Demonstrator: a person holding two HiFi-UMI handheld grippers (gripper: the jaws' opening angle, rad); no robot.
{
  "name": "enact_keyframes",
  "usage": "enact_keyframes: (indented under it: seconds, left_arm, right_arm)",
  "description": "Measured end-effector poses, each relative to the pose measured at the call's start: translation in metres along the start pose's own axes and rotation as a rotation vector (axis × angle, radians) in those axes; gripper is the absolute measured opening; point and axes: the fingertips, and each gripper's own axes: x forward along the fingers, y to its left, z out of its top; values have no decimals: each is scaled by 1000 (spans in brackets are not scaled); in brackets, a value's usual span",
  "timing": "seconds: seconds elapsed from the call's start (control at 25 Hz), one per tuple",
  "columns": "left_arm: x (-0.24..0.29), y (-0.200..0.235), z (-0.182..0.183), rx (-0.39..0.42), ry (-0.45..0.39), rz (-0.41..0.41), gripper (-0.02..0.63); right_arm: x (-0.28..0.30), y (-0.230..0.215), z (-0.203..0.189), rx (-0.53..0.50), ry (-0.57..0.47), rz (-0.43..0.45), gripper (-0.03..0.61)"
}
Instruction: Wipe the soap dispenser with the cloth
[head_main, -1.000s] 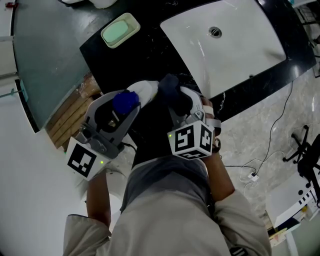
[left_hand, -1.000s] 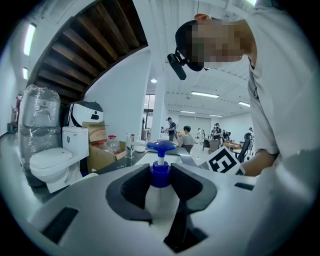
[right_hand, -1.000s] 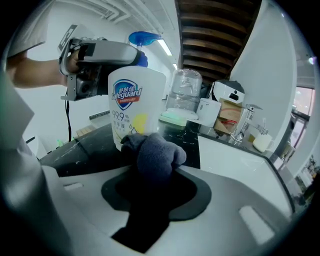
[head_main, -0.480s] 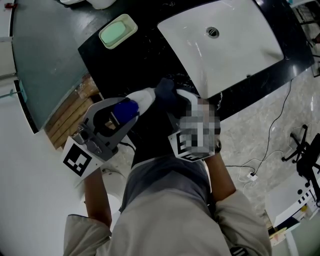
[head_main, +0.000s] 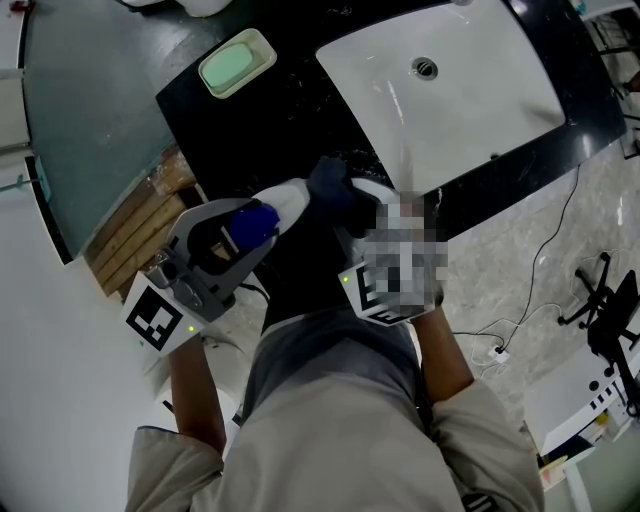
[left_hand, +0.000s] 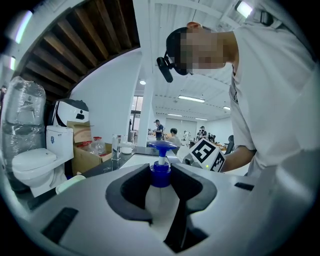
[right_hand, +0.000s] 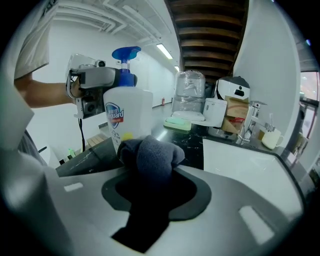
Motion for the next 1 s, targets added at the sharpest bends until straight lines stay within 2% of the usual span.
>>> enact_keyframes:
  seconds: [0.44,1.0]
  left_arm:
    - [-1,-3,-1,0,-19,-25,129]
    - [-3,-4,-3,-7,-38,-18,129]
  right_arm:
    - [-16,-1,16,9,-15,14,123]
    - [-35,-1,39,68,-90,45,123]
